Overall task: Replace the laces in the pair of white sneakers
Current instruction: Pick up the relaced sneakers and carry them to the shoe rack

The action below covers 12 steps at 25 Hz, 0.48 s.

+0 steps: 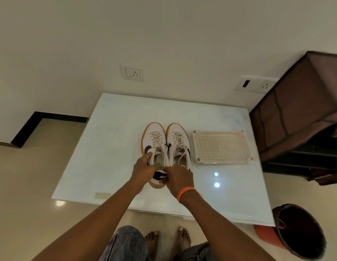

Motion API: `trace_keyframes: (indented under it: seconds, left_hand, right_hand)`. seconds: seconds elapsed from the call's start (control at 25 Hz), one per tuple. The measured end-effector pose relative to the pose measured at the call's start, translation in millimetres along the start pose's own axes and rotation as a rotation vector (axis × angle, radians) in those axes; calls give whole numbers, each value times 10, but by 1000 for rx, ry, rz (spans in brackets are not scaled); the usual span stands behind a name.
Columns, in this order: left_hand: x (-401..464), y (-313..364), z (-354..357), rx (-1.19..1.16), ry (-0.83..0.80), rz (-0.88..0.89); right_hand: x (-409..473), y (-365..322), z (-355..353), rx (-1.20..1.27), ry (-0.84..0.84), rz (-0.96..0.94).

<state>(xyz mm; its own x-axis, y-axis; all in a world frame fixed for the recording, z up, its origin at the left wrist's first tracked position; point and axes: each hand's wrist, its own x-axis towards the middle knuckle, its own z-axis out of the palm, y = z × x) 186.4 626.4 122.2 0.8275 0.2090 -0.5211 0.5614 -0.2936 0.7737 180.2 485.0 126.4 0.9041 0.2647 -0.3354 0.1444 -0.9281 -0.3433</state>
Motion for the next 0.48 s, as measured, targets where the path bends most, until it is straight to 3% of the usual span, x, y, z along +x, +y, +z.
trace_keyframes:
  seconds: [0.24, 0.48]
  left_hand:
    - [-1237, 1530, -63, 100, -45, 36]
    - [-1933, 2463, 780, 182, 75, 184]
  right_hand:
    - [-969, 50, -1646, -102, 17, 23]
    - [-1664, 887, -2613, -190, 128, 22]
